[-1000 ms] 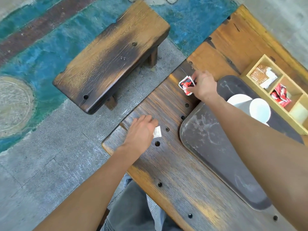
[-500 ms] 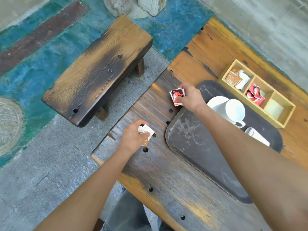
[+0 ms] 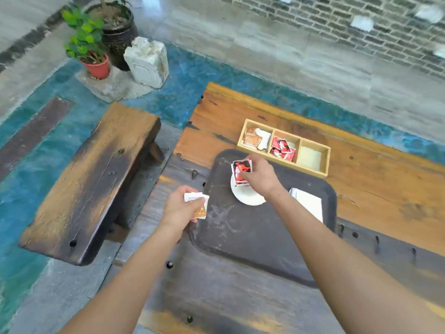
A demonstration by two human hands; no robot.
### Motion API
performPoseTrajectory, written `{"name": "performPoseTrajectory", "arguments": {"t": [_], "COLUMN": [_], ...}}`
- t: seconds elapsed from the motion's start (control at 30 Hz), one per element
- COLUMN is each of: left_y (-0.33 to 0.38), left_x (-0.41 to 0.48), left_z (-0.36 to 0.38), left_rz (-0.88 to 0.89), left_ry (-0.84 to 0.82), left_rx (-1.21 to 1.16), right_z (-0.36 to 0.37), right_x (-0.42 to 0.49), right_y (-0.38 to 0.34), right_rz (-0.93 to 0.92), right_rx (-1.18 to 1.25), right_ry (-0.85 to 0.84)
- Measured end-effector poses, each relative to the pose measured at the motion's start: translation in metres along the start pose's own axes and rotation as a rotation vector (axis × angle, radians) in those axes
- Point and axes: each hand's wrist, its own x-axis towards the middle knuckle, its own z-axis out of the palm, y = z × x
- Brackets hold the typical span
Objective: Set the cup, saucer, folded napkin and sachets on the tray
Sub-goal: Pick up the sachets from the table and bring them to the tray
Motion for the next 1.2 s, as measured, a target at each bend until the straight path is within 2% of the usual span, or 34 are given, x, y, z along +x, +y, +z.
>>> {"name": "performPoseTrajectory", "arguments": {"t": [0.27,0.5,0.7,0.93,0.97,1.07,1.13,1.2], "left_y": [0.093,0.144,0.15,0.15,0.149,0.146,0.145,0.143], "left_x": [0.028,0.089,0.148,0.187,0.192,0.197,0.193,0.191], "left_z": [0.068,0.136,0.184,0.205,0.206,0.204,0.201,0.197], "left_rz": [0.074,0.101,0.075,0.026,0.082,0.384,0.508,0.558], "left_ry": [-0.042,-0.094,-0.115,-0.167,-0.161,-0.051,0.014,0.033], "left_rx": [-0.026,0.053,0.13,0.182,0.256,0.699,0.786,0.791], "right_z": [-0.088,-0.127,-0.131,-0.112,-0.11,-0.103,-0.102,-0.101], "right_x": [-0.006,0.014,0.046,0.091,0.097,0.117,0.128,0.138], "right_y": [0.036,0.078,0.11,0.122,0.121,0.118,0.114,0.109], "right_rz": [0.086,0.206,0.298,0.367,0.374,0.399,0.394,0.409], "right_rx": [0.159,0.354,0.434,0.535,0.547,0.565,0.553,0.544], "right_ry": [0.144,0.188,0.214,0.206,0.206,0.214,0.236,0.252]}}
